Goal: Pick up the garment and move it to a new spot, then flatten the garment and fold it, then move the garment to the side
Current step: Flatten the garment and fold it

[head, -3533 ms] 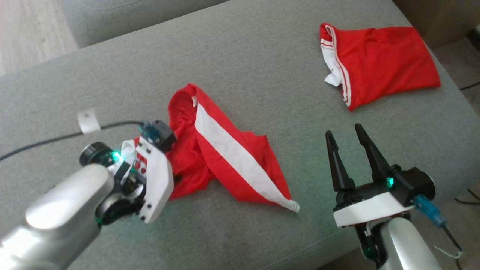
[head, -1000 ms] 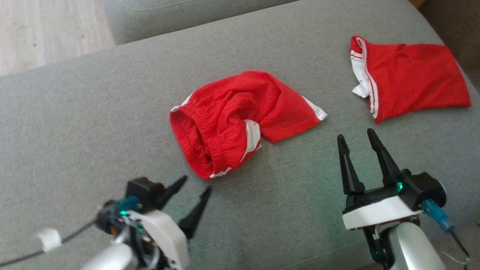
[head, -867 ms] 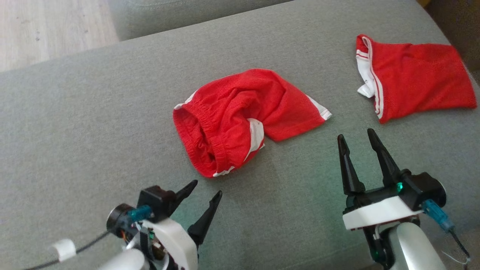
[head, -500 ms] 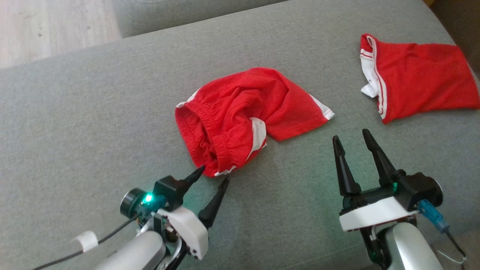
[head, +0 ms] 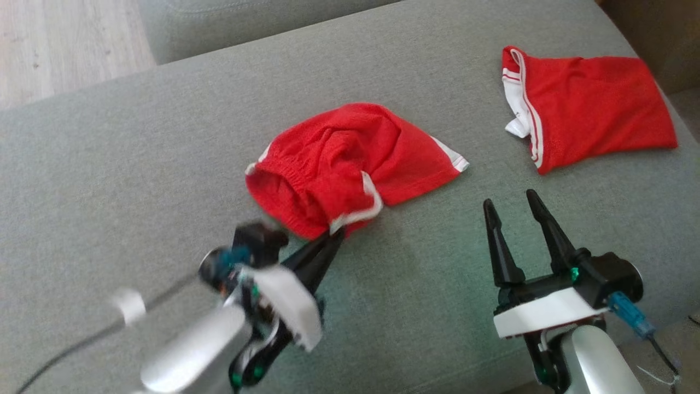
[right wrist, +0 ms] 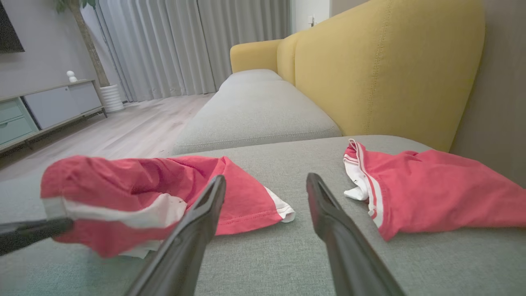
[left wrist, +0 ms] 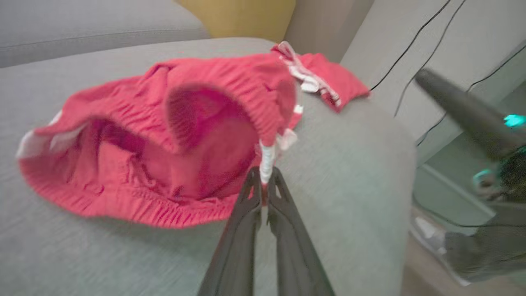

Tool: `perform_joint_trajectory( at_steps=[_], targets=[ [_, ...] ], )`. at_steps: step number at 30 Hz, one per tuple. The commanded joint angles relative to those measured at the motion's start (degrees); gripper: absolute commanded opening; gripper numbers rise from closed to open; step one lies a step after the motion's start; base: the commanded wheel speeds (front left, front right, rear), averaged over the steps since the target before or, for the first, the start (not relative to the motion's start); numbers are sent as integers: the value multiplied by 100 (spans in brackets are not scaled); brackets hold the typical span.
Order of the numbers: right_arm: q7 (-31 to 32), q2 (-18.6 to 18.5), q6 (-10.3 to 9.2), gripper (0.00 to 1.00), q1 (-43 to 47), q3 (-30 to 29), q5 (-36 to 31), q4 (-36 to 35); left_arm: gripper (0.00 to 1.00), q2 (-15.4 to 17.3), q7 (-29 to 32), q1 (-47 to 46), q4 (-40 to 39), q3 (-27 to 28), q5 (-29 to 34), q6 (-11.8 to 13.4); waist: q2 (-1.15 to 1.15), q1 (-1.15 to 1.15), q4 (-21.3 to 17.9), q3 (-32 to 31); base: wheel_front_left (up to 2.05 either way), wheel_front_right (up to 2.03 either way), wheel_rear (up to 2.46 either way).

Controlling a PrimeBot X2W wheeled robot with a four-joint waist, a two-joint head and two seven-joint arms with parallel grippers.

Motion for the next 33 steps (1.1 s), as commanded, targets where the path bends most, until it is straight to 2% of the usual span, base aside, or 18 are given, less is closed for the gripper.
perform_joint_trajectory(
  at_steps=[1,3,5,8,11,15,19,25,30,33],
  targets=[
    [-61,-27,41,100,-101,101,65,-174,0,76,189,-407,-434,323,-266,-86,0,0,-20,-30,0,0,0],
    [-61,-27,41,100,-105,99,97,-189,0,144,609,-628,-890,499,-647,-153,0,0,-48,-61,0,0,0],
    [-61,-27,41,100,-128,133,133,-205,0,257,1082,-944,-1303,714,-984,-107,0,0,-95,-82,0,0,0],
    [-61,-27,41,100,-201,225,223,-226,0,425,1801,-1473,-1700,1077,-1468,114,0,0,-219,-111,0,0,0],
    [-61,-27,41,100,-279,290,332,-247,0,527,2341,-2009,-1770,1470,-1865,427,0,0,-363,-132,0,0,0],
    [-61,-27,41,100,-352,361,446,-235,0,609,2632,-2617,-1520,1809,-1980,711,0,0,-567,-149,0,0,0],
    [-61,-27,41,100,-342,354,512,-219,0,508,2599,-2906,-1257,1892,-1889,906,0,0,-686,-187,0,0,0],
    [-61,-27,41,100,-330,291,583,-259,0,493,2596,-2675,-1163,1670,-1753,985,0,0,-720,-157,0,0,0],
    [-61,-27,41,100,-305,266,590,-287,0,744,2925,-1829,-1234,1180,-1819,909,0,0,-666,-135,0,0,0],
    [-61,-27,41,100,-305,248,591,-316,0,941,2914,-1233,-1416,1093,-1940,962,0,0,-624,-109,0,0,0]
  ],
)
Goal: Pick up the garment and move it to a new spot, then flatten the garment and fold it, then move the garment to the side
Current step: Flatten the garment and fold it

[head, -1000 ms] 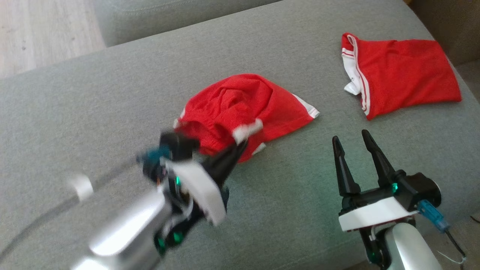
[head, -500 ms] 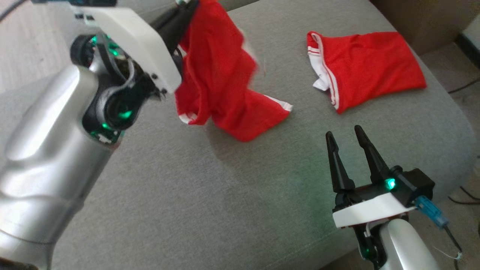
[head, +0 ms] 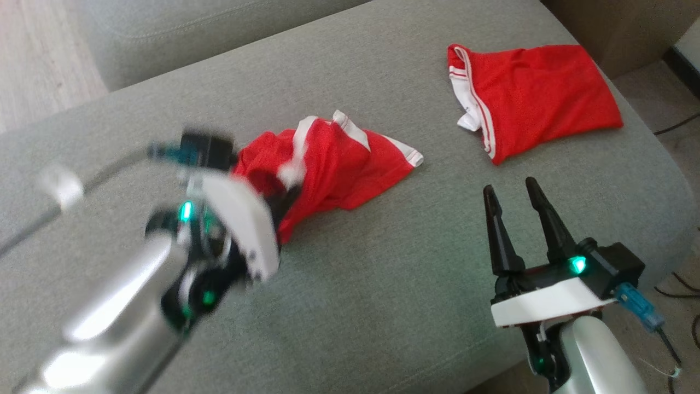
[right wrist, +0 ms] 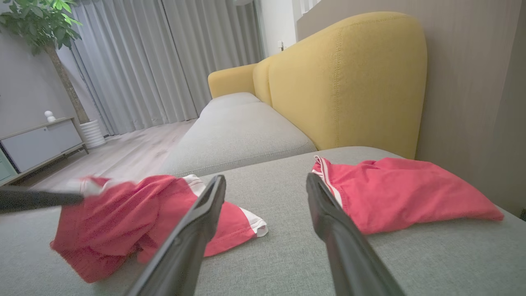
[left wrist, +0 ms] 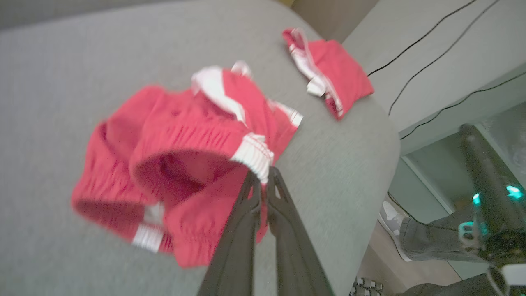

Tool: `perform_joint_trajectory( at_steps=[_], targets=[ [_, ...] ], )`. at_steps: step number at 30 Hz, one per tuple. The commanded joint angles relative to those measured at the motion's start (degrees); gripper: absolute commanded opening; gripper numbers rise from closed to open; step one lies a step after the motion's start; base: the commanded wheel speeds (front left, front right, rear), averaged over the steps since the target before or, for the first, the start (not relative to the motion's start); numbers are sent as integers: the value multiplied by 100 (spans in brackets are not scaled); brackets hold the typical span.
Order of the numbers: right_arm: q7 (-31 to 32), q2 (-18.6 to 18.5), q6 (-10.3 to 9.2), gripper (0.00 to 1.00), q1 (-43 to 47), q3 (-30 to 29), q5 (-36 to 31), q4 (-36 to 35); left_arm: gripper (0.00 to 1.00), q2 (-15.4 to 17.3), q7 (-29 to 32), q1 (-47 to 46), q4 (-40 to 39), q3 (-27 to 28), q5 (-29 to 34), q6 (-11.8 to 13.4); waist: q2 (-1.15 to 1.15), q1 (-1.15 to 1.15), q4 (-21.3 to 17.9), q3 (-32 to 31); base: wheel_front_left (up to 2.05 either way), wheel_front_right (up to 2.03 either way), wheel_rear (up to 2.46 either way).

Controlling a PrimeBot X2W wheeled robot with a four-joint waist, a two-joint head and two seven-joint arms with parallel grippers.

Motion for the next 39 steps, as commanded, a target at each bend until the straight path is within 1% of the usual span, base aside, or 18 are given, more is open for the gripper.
perform_joint_trajectory(
  at_steps=[1,4,8,11,16,19,20,21,24,26,30,34,37,39],
  targets=[
    [-61,-26,41,100,-165,99,21,-220,0,301,-139,-28,-290,364,-63,91,0,0,37,25,0,0,0],
    [-61,-26,41,100,-155,81,5,-236,0,387,-365,309,-434,551,-202,209,0,0,82,45,0,0,0],
    [-61,-26,41,100,-115,49,-62,-219,0,551,-1007,928,-657,1176,-501,484,0,0,202,43,0,0,0],
    [-61,-26,41,100,-96,23,-116,-207,0,746,-1382,1470,-957,1537,-669,570,0,0,284,17,0,0,0],
    [-61,-26,41,100,-25,-90,-287,-199,0,1199,-1582,2466,-1976,1688,-834,519,0,0,533,-18,0,0,0],
    [-61,-26,41,100,10,-140,-397,-183,0,1318,-1678,2765,-2696,1907,-1064,476,0,0,722,-88,0,0,0],
    [-61,-26,41,100,27,-155,-442,-168,0,1338,-1741,2852,-3145,2101,-1239,494,0,0,828,-159,0,0,0],
    [-61,-26,41,100,30,-162,-449,-170,0,1346,-1766,2854,-3354,2198,-1304,519,0,0,881,-181,0,0,0],
    [-61,-26,41,100,15,-138,-459,-183,0,1339,-1771,2696,-3879,2435,-1452,613,0,0,999,-217,0,0,0],
    [-61,-26,41,100,-6,-107,-463,-188,0,1349,-1689,2441,-4090,2496,-1454,674,0,0,1057,-223,0,0,0],
    [-61,-26,41,100,-66,-71,-457,-175,0,1362,-1352,1723,-4148,2330,-1288,732,0,0,1087,-210,0,0,0],
    [-61,-26,41,100,-105,-43,-419,-158,0,1262,-992,901,-3774,1895,-868,732,0,0,1030,-193,0,0,0],
    [-61,-26,41,100,-105,-48,-393,-144,0,1058,-872,297,-3239,1556,-426,733,0,0,957,-194,0,0,0],
    [-61,-26,41,100,-106,-46,-386,-131,0,796,-893,-65,-2791,1367,-181,756,0,0,893,-209,0,0,0]
  ],
)
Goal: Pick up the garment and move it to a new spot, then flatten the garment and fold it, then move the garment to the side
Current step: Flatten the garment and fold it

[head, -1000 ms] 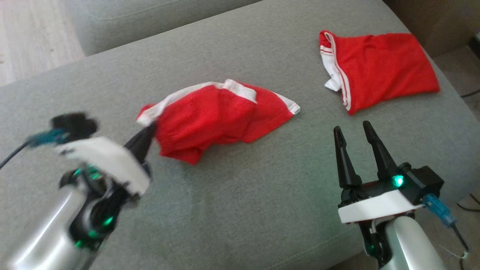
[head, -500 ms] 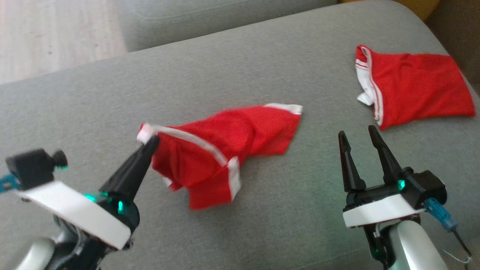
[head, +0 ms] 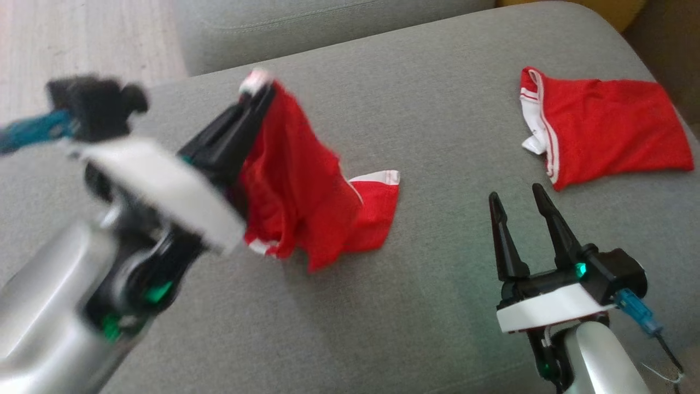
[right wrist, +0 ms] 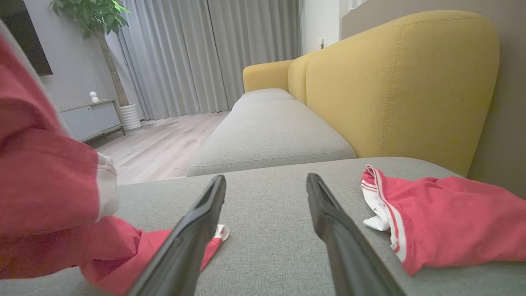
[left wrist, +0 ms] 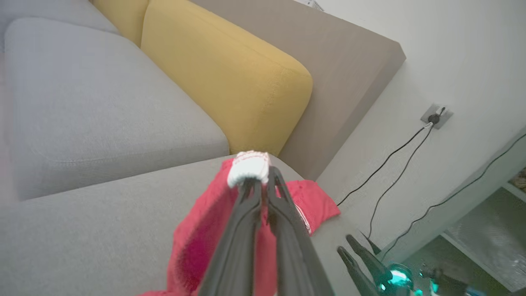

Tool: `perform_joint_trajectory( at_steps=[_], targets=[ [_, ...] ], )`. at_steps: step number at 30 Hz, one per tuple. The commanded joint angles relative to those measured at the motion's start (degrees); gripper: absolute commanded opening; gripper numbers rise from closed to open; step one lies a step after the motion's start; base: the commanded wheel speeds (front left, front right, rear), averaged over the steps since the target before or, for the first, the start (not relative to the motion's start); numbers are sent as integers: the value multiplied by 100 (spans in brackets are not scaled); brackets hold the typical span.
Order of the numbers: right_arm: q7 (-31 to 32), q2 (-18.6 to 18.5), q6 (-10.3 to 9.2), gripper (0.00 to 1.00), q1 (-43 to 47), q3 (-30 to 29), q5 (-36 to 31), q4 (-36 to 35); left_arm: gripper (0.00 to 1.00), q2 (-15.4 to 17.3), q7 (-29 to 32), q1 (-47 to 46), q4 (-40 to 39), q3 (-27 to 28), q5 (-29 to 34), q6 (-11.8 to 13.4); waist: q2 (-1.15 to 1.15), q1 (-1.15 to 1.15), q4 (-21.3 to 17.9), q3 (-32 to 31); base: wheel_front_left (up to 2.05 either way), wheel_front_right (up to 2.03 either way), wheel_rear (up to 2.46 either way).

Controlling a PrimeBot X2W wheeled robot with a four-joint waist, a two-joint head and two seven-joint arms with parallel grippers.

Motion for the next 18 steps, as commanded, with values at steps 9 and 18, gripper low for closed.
perform_joint_trajectory(
  at_steps=[9,18],
  targets=[
    [-61,-25,41,100,-236,151,69,-150,0,-1201,-306,-1095,1587,-299,362,32,0,0,-267,7,0,0,0],
    [-61,-25,41,100,-124,121,118,-126,0,-1251,-904,315,3025,-81,-91,119,0,0,-304,44,0,0,0]
  ],
)
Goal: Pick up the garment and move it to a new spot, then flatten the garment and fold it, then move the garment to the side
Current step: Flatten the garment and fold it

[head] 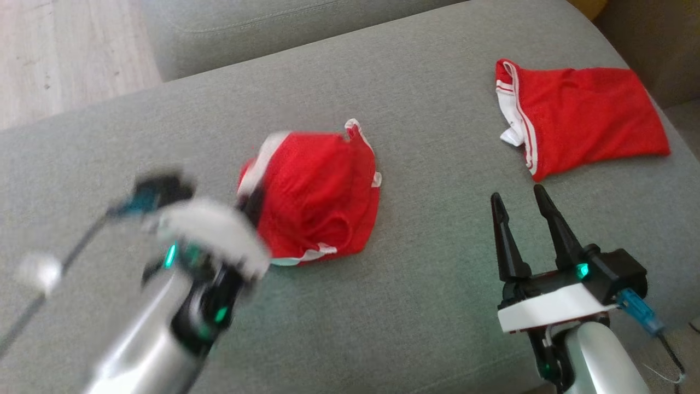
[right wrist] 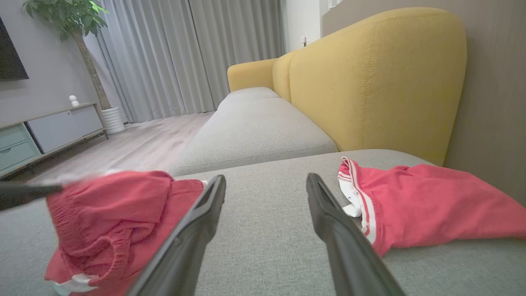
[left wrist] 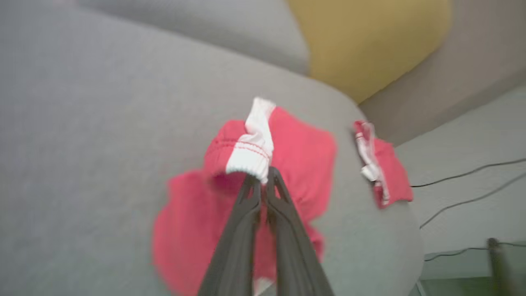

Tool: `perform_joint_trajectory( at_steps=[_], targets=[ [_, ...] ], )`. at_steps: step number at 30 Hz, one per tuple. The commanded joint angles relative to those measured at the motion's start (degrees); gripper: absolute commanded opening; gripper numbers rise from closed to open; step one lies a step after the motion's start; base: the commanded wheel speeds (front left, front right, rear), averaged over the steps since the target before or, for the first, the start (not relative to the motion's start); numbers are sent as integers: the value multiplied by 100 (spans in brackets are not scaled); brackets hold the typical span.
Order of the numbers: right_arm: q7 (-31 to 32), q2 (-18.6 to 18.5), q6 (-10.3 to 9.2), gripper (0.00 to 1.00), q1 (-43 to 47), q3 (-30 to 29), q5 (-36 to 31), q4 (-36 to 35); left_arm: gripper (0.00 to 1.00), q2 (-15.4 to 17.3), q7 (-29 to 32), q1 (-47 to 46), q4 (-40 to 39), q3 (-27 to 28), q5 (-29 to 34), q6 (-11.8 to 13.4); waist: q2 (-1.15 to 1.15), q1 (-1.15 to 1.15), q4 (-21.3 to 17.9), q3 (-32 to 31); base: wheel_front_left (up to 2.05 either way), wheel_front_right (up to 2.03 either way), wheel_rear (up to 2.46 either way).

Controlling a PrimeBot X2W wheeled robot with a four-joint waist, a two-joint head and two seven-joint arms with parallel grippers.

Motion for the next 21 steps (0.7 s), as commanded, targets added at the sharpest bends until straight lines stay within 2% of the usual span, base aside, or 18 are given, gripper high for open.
perform_joint_trajectory(
  at_steps=[1,6,13,20,21],
  targets=[
    [-61,-25,41,100,-112,108,-2,-158,0,212,-127,10,1,351,-77,18,0,0,39,-1,0,0,0],
    [-61,-25,41,100,-96,173,-47,-147,0,337,-682,667,590,671,-235,-182,0,0,137,-29,0,0,0],
    [-61,-25,41,100,-22,124,-177,-116,0,321,-1013,1295,354,722,-393,-592,0,0,313,-145,0,0,0],
    [-61,-25,41,100,12,147,-230,-95,0,441,-1204,1604,421,694,-264,-547,0,0,406,-195,0,0,0],
    [-61,-25,41,100,8,156,-239,-92,22,472,-1262,1582,475,712,-209,-528,0,0,408,-194,0,0,0]
  ],
)
